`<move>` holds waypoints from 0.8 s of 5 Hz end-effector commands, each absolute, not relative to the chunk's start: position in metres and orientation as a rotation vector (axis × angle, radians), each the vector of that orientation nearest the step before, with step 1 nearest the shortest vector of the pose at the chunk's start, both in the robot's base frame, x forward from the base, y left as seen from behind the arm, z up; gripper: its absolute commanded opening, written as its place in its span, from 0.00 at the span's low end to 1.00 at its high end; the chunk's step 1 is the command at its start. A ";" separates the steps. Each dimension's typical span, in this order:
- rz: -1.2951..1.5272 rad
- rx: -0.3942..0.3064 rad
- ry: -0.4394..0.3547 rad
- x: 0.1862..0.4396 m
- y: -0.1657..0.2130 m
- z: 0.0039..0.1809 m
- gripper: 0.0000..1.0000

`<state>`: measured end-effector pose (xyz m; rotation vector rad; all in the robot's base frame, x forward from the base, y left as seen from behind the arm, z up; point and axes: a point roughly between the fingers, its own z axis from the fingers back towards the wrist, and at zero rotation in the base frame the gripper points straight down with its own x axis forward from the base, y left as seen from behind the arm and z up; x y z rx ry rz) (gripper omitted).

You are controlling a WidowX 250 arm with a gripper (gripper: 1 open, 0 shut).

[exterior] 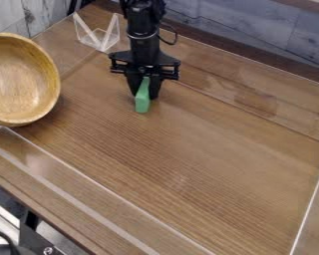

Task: Put green stick into wooden bowl

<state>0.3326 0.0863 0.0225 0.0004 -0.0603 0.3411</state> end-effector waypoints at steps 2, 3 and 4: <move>0.354 -0.004 -0.077 0.340 0.088 0.024 0.00; 0.361 -0.006 -0.073 0.340 0.090 0.022 0.00; 0.368 -0.008 -0.071 0.341 0.091 0.021 0.00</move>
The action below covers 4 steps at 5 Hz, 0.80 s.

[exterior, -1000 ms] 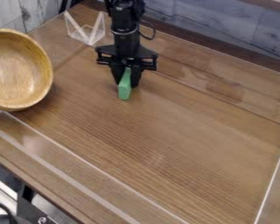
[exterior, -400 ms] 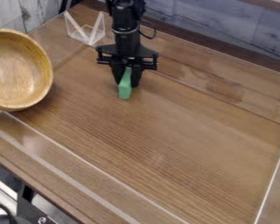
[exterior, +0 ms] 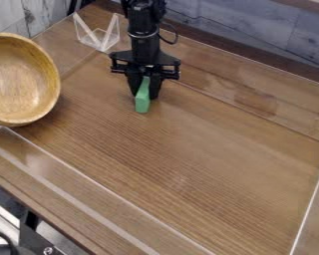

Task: Put green stick into wooden bowl

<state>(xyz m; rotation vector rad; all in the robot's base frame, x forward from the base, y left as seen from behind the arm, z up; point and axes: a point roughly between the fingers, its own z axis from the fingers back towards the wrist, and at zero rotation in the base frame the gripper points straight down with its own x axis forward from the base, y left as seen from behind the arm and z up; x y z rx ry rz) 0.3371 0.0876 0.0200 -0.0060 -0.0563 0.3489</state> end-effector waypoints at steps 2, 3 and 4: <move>0.384 -0.012 -0.066 0.341 0.094 0.020 0.00; 0.388 -0.019 -0.053 0.336 0.096 0.030 0.00; 0.390 -0.026 -0.040 0.331 0.097 0.039 0.00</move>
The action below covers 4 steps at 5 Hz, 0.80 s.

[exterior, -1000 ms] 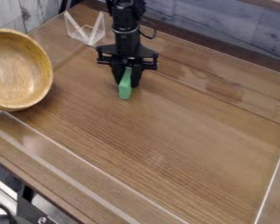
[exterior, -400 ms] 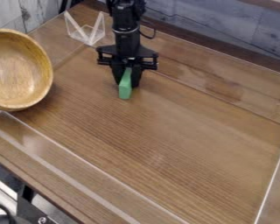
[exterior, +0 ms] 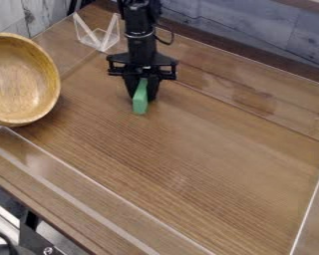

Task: Put green stick into wooden bowl

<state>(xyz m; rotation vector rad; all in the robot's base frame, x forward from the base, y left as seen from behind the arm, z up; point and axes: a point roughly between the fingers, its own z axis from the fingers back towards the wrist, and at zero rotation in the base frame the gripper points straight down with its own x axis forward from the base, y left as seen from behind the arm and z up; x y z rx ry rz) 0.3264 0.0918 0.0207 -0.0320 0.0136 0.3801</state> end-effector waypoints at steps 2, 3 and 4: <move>0.389 -0.045 -0.027 0.324 0.101 0.060 0.00; 0.384 -0.051 -0.027 0.322 0.102 0.068 0.00; 0.386 -0.056 -0.033 0.321 0.105 0.075 0.00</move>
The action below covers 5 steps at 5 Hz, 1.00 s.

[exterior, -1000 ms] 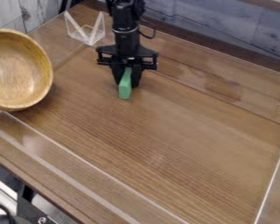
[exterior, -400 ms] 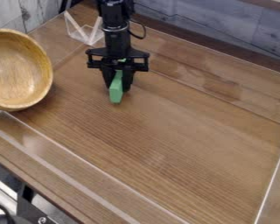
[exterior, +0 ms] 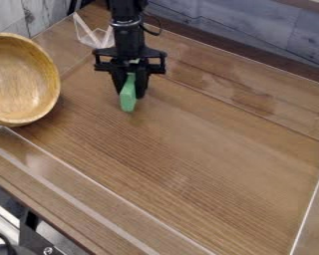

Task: Put green stick into wooden bowl

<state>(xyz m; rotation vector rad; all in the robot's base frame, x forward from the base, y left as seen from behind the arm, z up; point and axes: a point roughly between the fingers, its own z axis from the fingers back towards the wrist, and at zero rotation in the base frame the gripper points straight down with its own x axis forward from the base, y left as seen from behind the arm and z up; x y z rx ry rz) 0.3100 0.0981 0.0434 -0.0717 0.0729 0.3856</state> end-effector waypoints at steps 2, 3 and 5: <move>0.404 -0.068 -0.050 0.320 0.113 0.088 0.00; 0.447 -0.069 -0.060 0.318 0.126 0.093 0.00; 0.492 -0.063 -0.080 0.304 0.157 0.101 0.00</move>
